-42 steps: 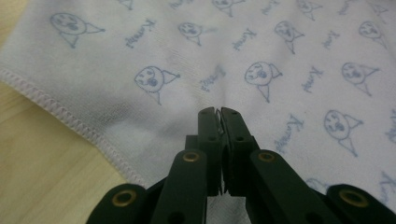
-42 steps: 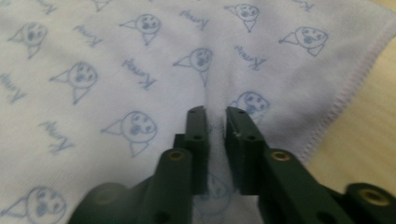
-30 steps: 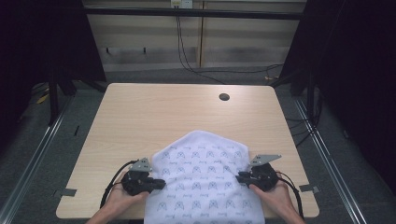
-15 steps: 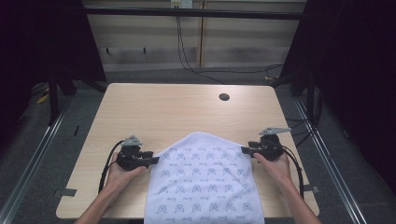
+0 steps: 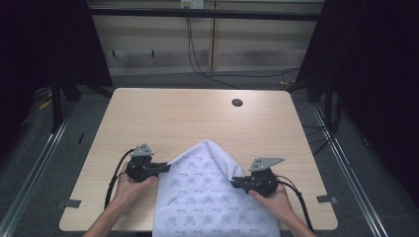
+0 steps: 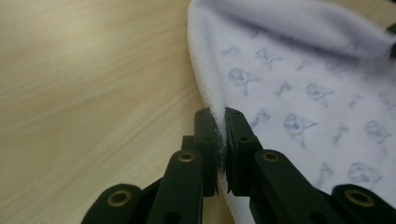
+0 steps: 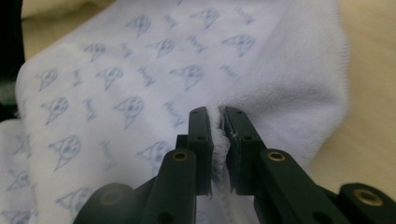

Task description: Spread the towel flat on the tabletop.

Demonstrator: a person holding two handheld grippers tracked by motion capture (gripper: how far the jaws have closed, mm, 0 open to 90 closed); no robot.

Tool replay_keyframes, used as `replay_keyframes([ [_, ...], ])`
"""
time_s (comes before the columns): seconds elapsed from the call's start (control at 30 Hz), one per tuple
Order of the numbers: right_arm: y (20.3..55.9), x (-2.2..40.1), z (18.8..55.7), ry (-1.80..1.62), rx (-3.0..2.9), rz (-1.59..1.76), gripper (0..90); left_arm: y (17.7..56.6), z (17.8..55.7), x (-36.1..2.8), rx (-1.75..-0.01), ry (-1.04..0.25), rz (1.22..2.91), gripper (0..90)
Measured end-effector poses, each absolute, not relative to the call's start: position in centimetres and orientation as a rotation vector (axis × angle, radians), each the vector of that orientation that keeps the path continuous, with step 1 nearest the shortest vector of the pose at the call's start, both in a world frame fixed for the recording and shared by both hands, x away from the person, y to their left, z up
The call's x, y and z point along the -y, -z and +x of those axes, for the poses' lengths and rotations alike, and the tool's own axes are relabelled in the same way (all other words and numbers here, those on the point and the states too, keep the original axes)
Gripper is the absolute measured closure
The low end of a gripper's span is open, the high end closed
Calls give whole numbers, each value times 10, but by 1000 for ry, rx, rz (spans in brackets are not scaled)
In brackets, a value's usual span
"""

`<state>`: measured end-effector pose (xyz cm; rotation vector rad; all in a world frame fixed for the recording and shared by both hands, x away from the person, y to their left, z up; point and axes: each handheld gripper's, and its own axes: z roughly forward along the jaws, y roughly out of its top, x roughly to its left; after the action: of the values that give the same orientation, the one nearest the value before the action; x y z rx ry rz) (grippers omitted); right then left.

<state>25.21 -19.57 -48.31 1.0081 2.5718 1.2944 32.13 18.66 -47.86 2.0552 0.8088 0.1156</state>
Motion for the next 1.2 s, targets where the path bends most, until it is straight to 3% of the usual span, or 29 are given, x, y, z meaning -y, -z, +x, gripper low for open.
replay_keyframes([
  [0.17,486,195,245,-1249,-2622,1011,662,469,306,-165,-701,-140,2060,851],
  [0.47,469,220,243,-1276,-2464,1076,635,466,288,-118,-529,-99,2135,843],
  [0.6,475,234,274,-1280,-2379,1195,567,486,280,-101,-493,15,2208,753],
  [0.73,492,226,290,-1201,-2433,1246,520,482,283,-110,-487,82,2155,679],
  [0.77,494,224,290,-1198,-2440,1248,528,482,283,-110,-487,82,2155,660],
  [0.83,497,218,290,-1170,-2478,1243,677,479,286,-120,-514,95,2116,659],
  [0.87,497,218,290,-1170,-2478,1243,677,477,288,-126,-532,73,2104,659],
  [0.9,495,214,286,-1166,-2469,1193,797,474,295,-140,-588,61,2055,665],
  [0.97,485,213,281,-1225,-2424,1159,836,474,299,-149,-643,41,2021,672],
  [1.1,469,207,272,-1278,-2398,1079,840,486,316,-157,-789,3,2038,625],
  [1.2,466,186,255,-1331,-2512,947,747,501,327,-147,-822,58,2054,572],
])
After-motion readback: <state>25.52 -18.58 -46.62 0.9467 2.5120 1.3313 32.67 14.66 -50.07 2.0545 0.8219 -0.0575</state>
